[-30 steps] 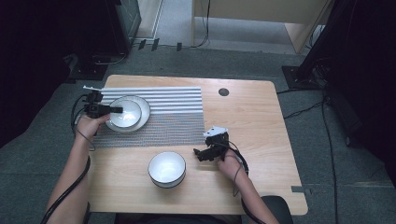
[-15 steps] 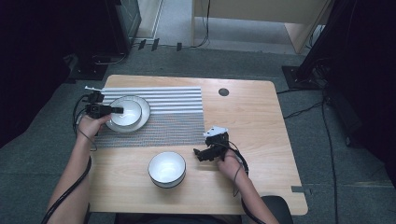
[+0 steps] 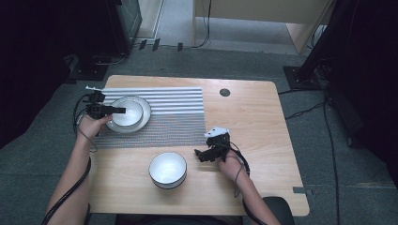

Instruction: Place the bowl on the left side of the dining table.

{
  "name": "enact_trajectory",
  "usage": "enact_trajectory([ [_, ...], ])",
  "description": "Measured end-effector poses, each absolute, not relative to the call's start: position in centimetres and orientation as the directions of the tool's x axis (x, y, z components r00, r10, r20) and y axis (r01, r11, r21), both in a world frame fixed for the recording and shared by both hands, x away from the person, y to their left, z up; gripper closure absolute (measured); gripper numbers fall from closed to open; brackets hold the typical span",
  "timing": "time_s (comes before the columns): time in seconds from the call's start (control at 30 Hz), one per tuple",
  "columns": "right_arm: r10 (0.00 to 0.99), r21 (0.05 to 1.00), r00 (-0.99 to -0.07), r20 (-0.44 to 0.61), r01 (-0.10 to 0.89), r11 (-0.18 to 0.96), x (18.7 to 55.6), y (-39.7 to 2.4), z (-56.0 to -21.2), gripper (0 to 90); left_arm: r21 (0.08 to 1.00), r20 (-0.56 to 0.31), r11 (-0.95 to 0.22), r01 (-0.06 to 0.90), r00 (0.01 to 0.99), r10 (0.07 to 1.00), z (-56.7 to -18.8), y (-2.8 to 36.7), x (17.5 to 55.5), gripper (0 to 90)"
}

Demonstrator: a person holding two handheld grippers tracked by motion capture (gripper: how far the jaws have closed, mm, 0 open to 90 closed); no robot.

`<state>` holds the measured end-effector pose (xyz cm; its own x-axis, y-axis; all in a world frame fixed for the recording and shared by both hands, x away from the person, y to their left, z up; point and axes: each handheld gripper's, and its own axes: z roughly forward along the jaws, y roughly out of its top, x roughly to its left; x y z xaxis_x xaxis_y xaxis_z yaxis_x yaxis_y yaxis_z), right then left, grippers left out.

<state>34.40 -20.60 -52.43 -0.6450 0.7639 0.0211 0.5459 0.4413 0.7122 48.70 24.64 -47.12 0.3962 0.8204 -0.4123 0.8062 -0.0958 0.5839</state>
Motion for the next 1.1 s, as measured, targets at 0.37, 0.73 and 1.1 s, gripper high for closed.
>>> enact_trajectory([
  [0.37,0.764,0.711,-0.644,0.021,0.547,0.441,34.4,-20.6,-52.4,0.0,0.576,-0.429,-0.105,0.811,0.409,0.805,-45.9,25.2,48.1,48.9],
  [0.73,0.764,0.712,-0.645,0.021,0.546,0.441,34.4,-20.6,-52.4,0.0,0.568,-0.396,-0.148,0.809,0.427,0.813,-45.1,24.8,47.2,40.9],
  [1.1,0.764,0.711,-0.645,0.020,0.546,0.443,34.4,-20.6,-52.4,0.0,0.575,-0.385,-0.140,0.806,0.417,0.824,-43.6,24.8,46.4,39.2],
])
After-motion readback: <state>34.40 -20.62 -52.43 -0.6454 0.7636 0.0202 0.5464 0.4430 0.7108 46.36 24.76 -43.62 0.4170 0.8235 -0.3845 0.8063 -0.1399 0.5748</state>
